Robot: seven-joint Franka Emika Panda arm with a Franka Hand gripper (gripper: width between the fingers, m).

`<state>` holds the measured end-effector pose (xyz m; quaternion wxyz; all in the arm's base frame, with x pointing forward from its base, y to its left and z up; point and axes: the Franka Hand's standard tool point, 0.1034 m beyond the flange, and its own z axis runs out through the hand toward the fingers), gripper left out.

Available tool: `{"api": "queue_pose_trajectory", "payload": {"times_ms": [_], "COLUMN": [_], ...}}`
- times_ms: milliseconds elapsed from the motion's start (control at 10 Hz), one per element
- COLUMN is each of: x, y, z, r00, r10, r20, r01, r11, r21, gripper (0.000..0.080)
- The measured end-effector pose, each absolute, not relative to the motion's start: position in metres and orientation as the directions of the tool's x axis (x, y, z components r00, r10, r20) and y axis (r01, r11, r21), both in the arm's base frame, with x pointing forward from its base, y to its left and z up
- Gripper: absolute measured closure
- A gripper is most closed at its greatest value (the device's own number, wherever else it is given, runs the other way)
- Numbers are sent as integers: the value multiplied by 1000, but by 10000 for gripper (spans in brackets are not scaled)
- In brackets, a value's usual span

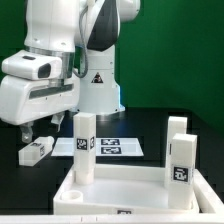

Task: Assemble desk

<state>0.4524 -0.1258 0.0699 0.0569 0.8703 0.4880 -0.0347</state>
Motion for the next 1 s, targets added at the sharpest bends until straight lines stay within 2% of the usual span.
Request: {"api": "queue_pose_trajectory", "payload": {"times_ms": [200, 300, 400, 500, 600, 800, 1000], "x": [452, 454, 455, 449, 447, 448, 444], "y": [-125, -129, -136, -147, -152, -148, -157], "z": [69, 66, 63, 59, 58, 58, 48], "r00": [601, 713, 793, 908, 942, 986, 990], "r10": [793, 695, 604, 411, 330, 154, -99], "r20": [-104, -85, -85, -82, -67, -66, -102], "r01": [799, 700, 608, 412, 329, 153, -105], "r11": [-597, -711, -793, -911, -944, -988, -993], "r21": [70, 65, 42, -10, -31, -30, -52], "gripper": [151, 151, 151, 151, 151, 151, 151]}}
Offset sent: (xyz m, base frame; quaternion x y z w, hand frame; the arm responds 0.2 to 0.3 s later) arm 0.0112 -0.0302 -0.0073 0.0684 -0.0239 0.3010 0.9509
